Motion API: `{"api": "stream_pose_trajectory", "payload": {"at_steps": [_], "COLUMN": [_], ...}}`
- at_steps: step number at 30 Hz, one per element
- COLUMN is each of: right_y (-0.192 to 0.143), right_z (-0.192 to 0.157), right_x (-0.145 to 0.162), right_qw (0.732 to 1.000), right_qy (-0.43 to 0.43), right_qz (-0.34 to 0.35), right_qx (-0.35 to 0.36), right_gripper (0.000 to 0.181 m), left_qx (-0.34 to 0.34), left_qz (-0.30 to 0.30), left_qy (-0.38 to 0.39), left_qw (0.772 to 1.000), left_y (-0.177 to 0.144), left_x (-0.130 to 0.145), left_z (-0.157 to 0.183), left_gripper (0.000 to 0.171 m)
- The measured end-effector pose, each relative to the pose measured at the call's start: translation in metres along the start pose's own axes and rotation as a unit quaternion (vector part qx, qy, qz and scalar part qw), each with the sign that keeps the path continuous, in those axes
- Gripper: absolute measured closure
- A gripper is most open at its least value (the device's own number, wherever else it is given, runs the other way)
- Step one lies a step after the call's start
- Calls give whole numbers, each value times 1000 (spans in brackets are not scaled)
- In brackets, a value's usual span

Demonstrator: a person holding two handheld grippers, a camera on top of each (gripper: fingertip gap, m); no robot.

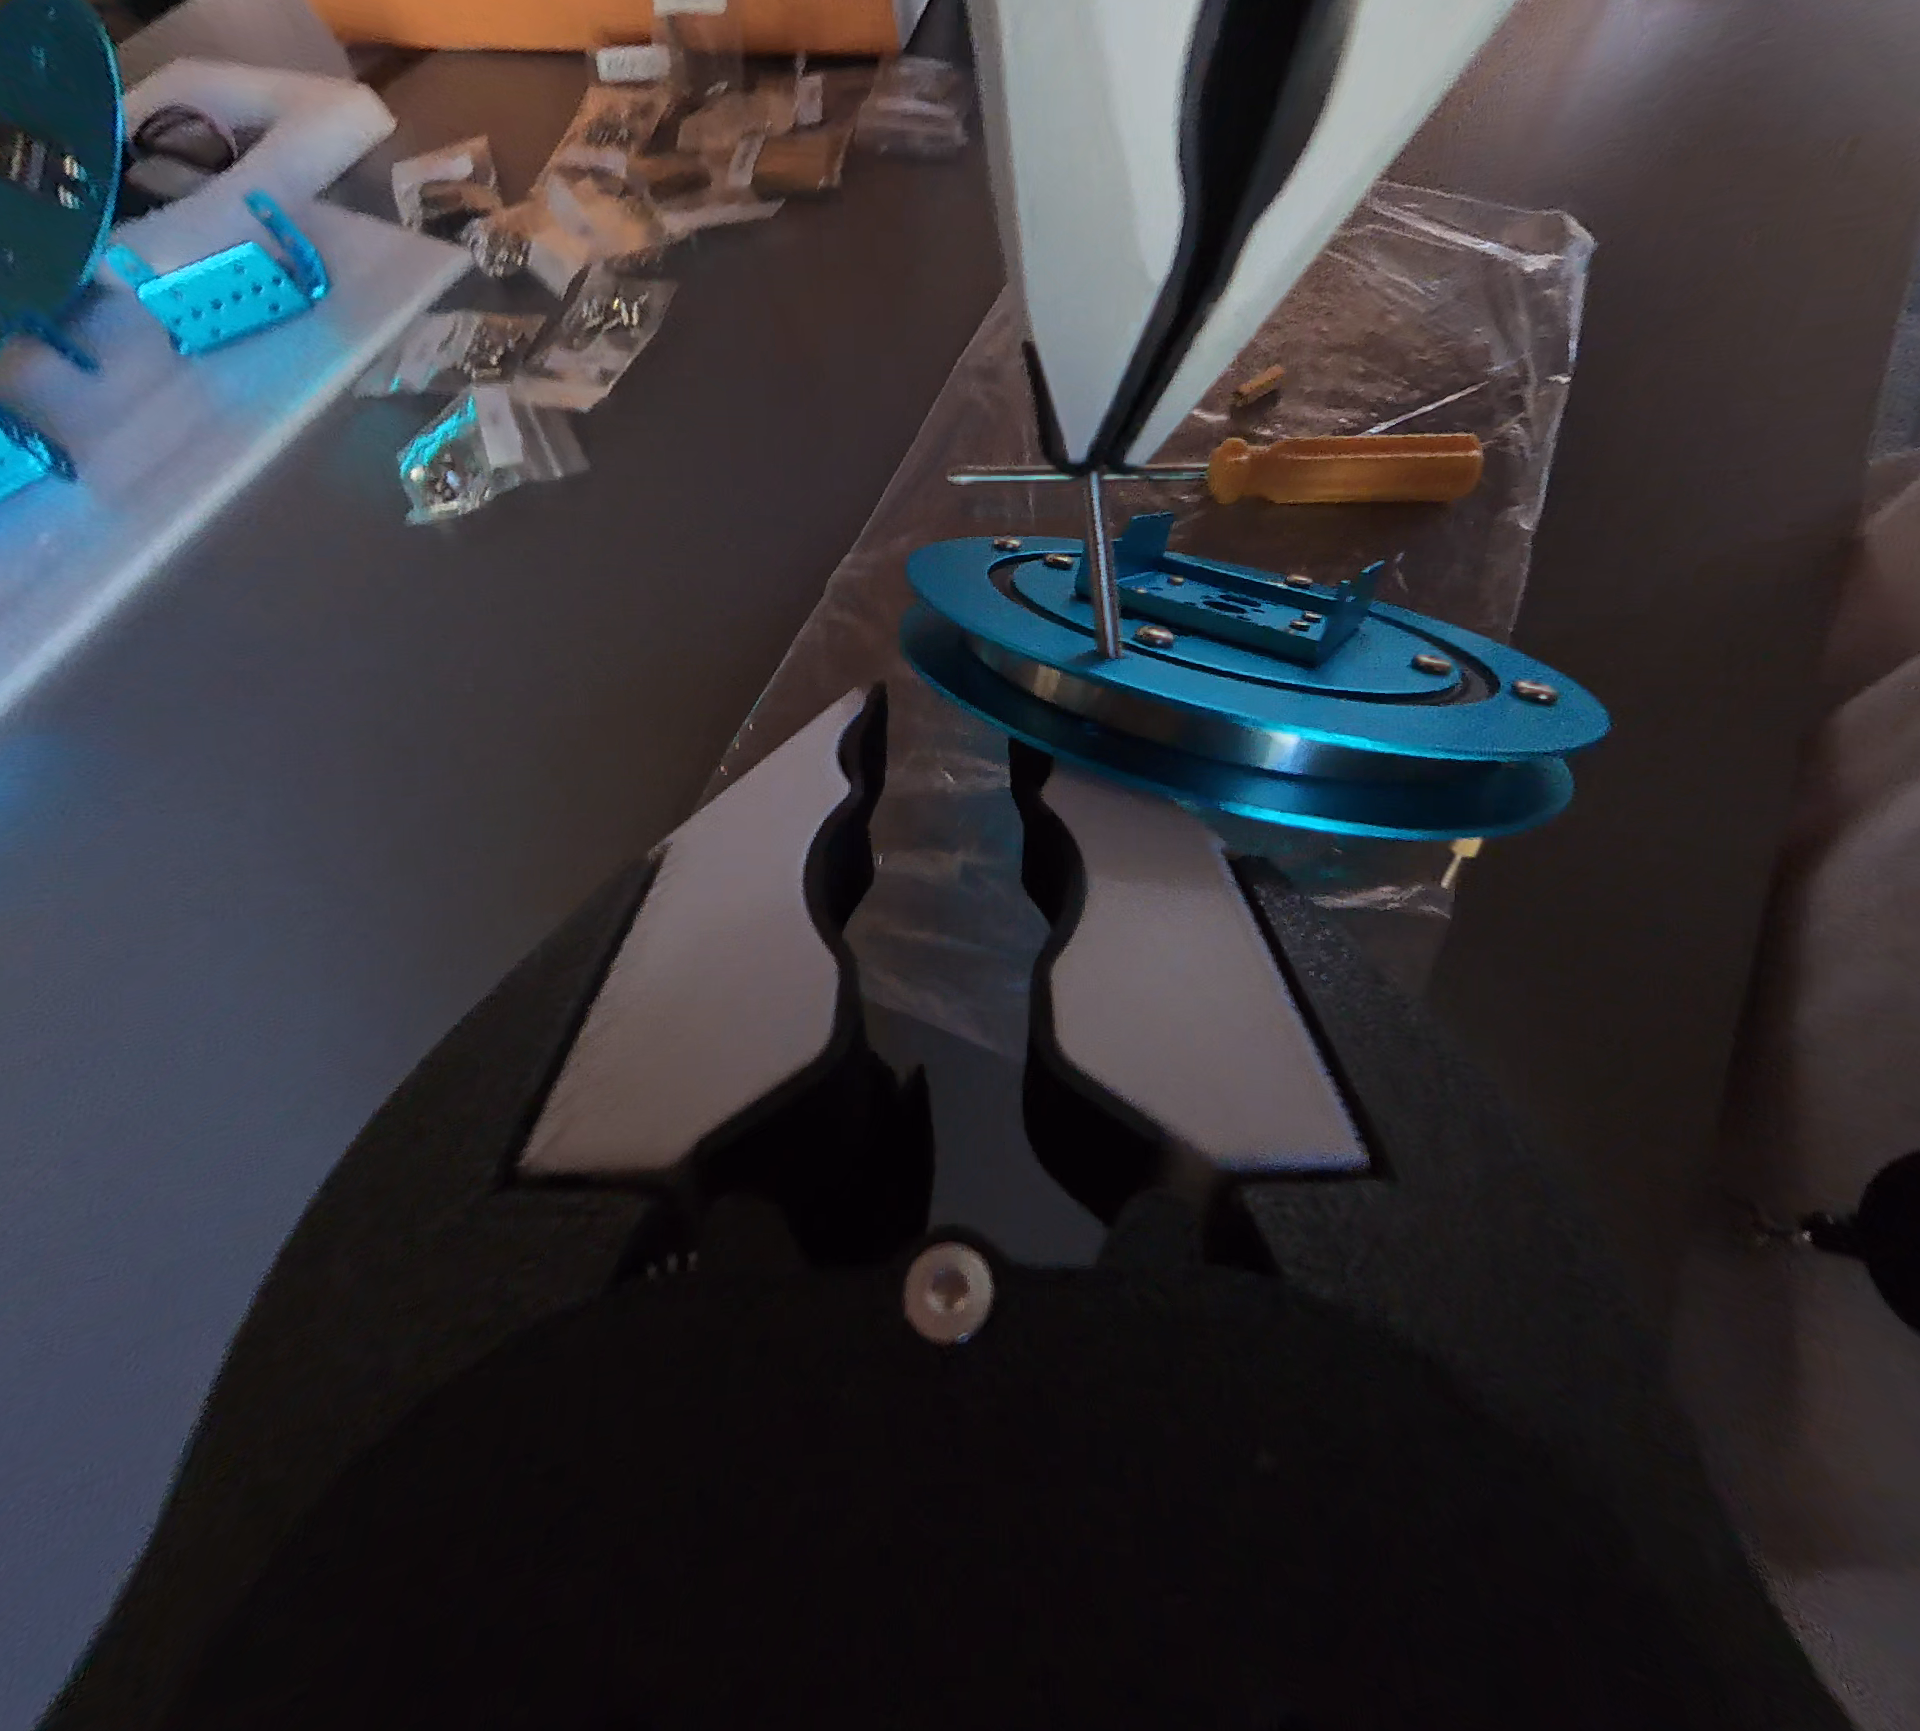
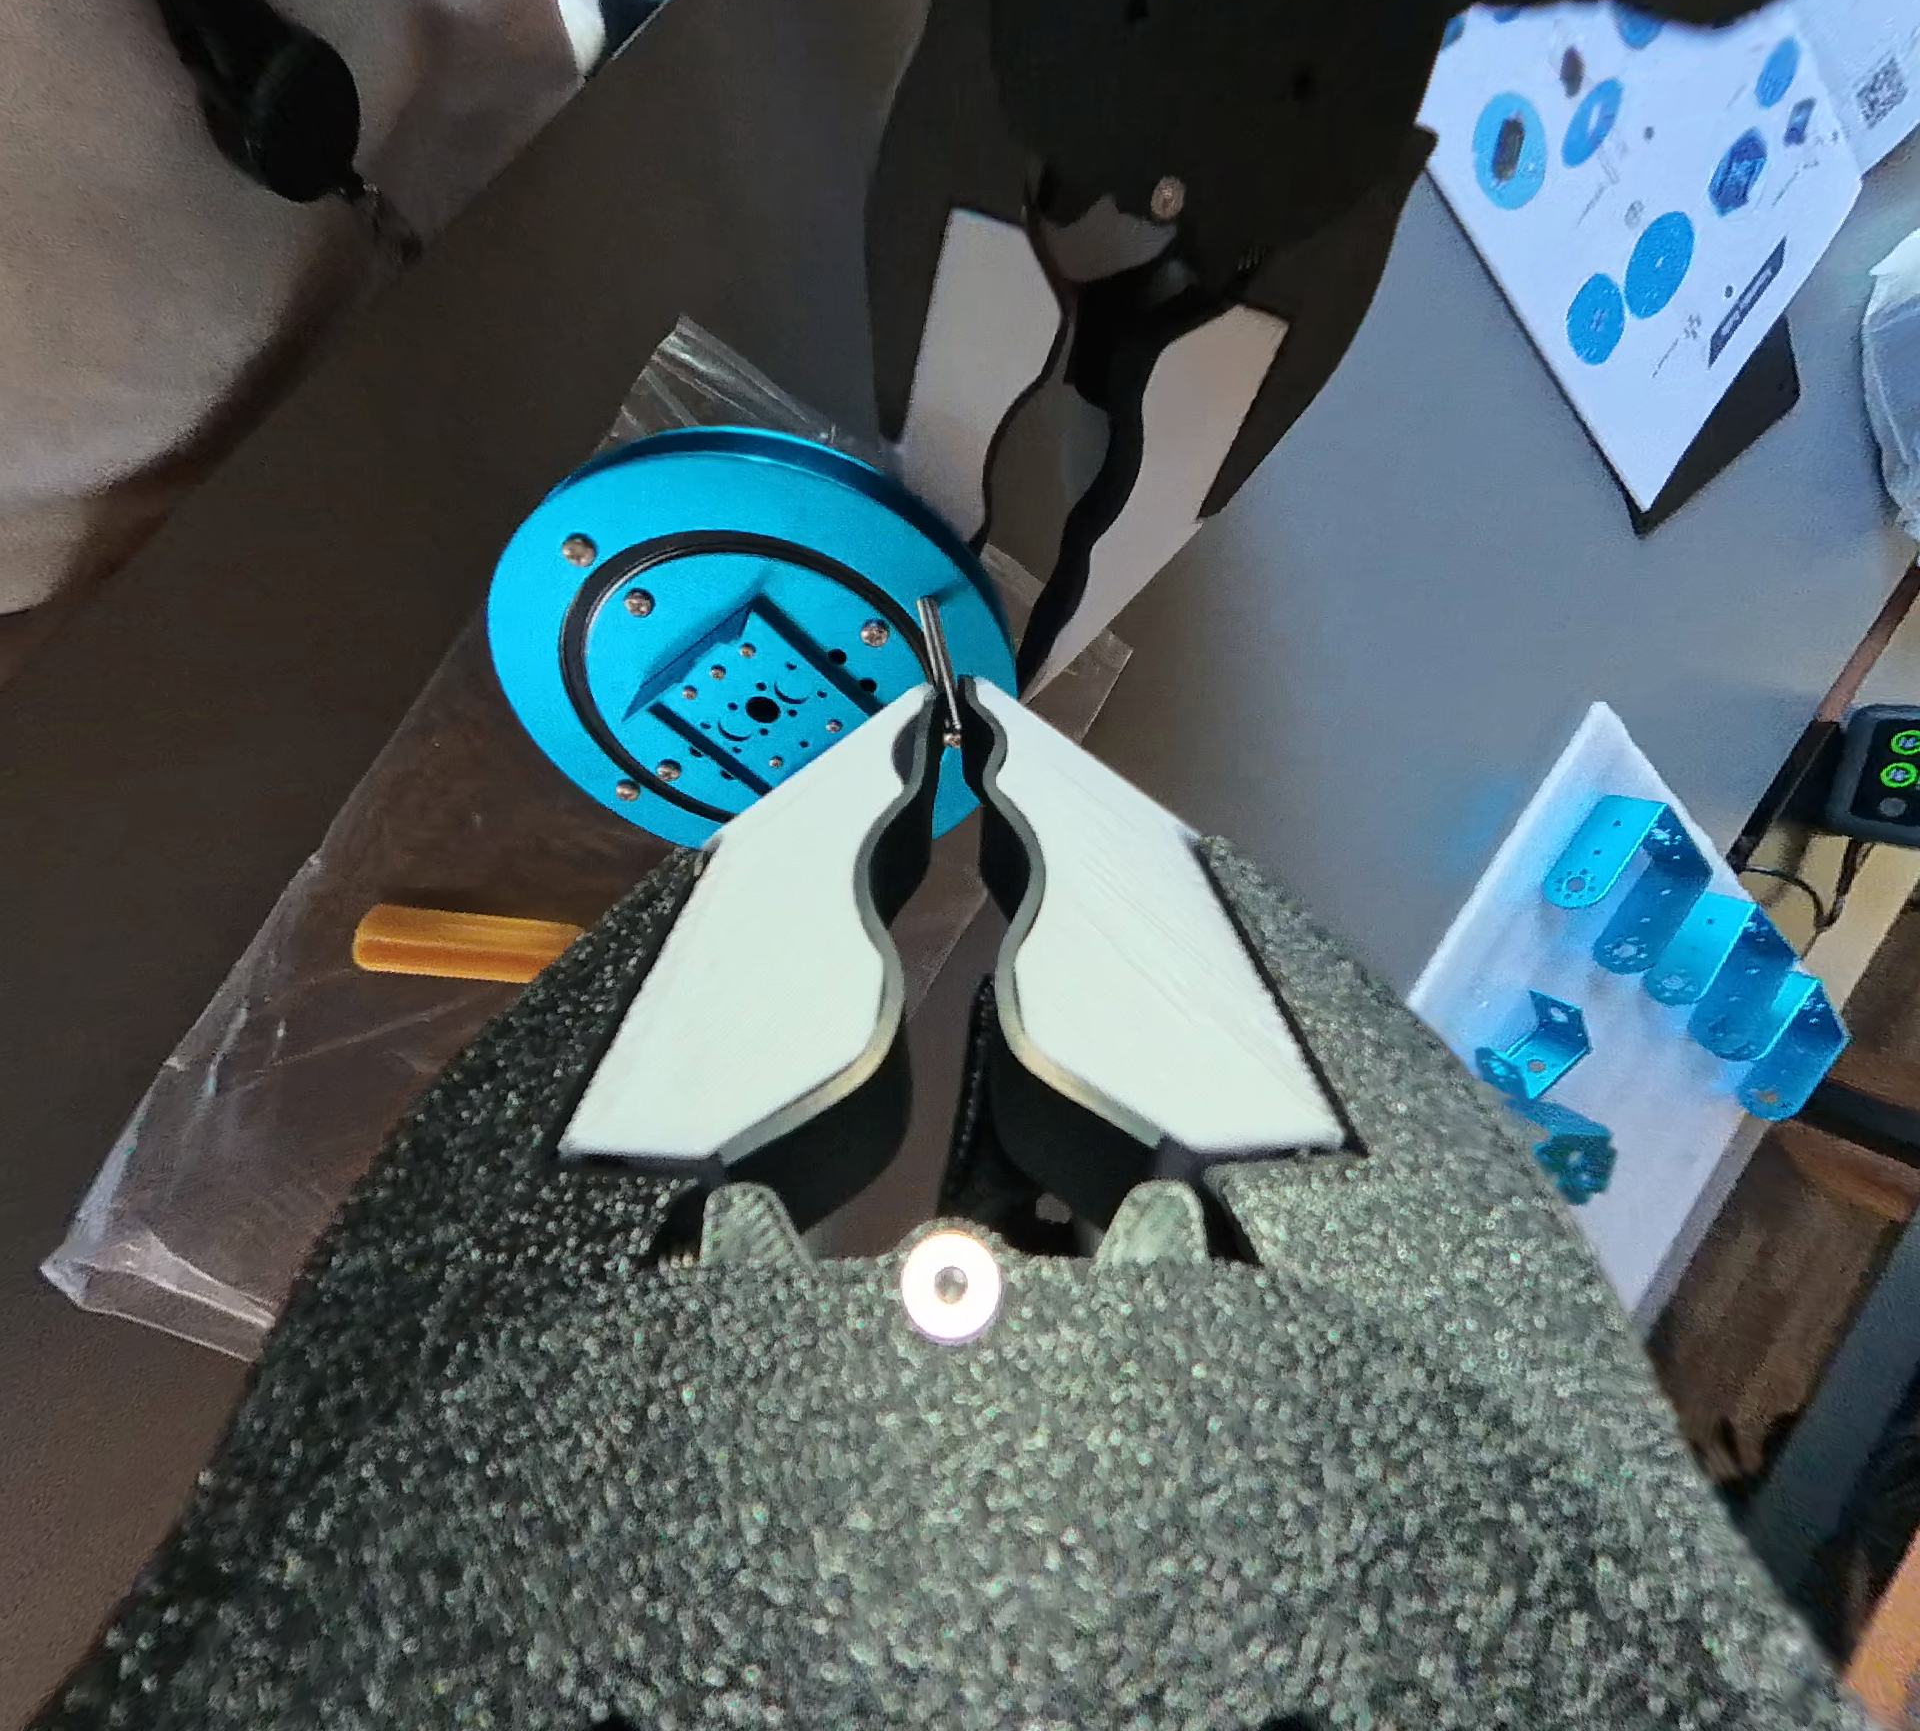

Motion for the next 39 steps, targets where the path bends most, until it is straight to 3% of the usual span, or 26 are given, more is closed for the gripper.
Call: {"api": "stream_pose_trajectory", "payload": {"at_steps": [6, 11, 18, 20, 22, 25, 32, 35, 38, 39], "right_y": [-12, -17, -21, -16, -12, 1, 12, 1, -21, -26], "right_z": [-15, -37, -62, -70, -76, -81, -89, -95, -106, -108], "right_x": [12, 18, 8, 7, 16, 32, 30, 32, 46, 54], "right_qw": [995, 975, 932, 927, 910, 873, 867, 860, 846, 841], "right_qy": [83, 189, 313, 325, 348, 425, 413, 411, 395, 389], "right_qz": [58, 92, 123, 104, 122, 189, 215, 251, 282, 292], "right_qx": [13, 68, 133, 157, 192, 148, 176, 169, 220, 238], "right_gripper": [179, 179, 181, 181, 181, 181, 181, 180, 177, 168], "left_qx": [23, 22, 41, 6, -28, -33, 2, 3, 3, 2], "left_qz": [28, 21, 42, 40, 44, 55, 65, 64, 58, 56], "left_qy": [58, 30, -70, -84, -71, -98, -115, -114, -108, -105], "left_qw": [998, 999, 996, 996, 996, 993, 991, 991, 992, 993], "left_y": [-4, -2, 0, 3, 5, 9, 10, 11, 12, 12], "left_x": [-11, -21, -37, -38, -34, -30, -31, -32, -32, -32], "left_z": [7, 8, 19, 23, 27, 27, 28, 29, 28, 28], "left_gripper": [153, 153, 157, 158, 171, 171, 171, 171, 171, 171]}}
Point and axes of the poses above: each gripper's, where its closed fingertips meet, y out along the fingers, x out of its underside, z = x × y across the jaws, the point moved 10 cm from there along -y, back along the fingers, and after that the axes turned 4 degrees about -x, right-handed, at the moved point
